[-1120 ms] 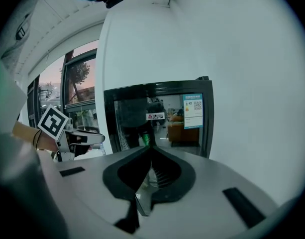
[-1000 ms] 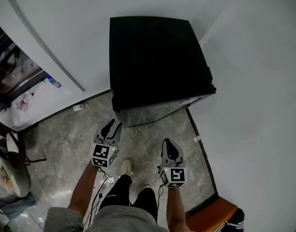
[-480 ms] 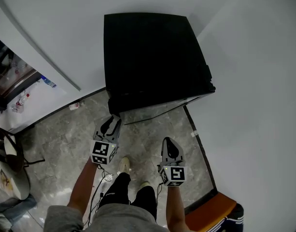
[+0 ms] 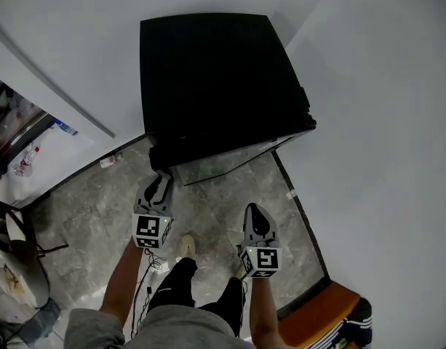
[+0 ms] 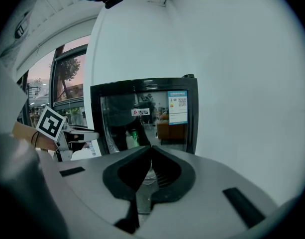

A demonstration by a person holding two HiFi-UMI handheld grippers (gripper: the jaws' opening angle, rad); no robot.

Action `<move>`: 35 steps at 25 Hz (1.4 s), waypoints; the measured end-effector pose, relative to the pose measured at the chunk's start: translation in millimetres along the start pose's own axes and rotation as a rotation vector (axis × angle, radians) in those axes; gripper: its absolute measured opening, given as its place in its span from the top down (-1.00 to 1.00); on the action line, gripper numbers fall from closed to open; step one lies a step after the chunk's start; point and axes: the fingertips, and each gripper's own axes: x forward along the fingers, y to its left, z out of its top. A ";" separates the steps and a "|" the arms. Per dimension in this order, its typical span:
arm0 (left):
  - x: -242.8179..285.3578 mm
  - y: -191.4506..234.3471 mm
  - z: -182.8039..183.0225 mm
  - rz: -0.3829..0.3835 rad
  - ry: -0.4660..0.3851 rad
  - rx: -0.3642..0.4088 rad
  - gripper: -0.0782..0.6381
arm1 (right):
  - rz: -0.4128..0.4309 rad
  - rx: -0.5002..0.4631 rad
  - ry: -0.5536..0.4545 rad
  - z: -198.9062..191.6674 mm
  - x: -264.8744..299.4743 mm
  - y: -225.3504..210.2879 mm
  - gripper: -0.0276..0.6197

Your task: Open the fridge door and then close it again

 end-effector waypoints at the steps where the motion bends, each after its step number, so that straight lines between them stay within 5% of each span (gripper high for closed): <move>1: -0.5 -0.9 -0.7 0.006 0.000 0.002 0.49 | -0.001 0.000 -0.002 -0.3 -1.6 -2.0 0.83; 19: -32.1 -34.2 -10.3 0.130 0.001 -0.021 0.50 | 0.053 -0.025 -0.031 -4.8 -46.4 -40.1 0.83; 35: -61.7 -80.9 -25.1 0.211 0.006 -0.012 0.53 | 0.185 -0.059 -0.032 -29.2 -74.0 -42.4 0.83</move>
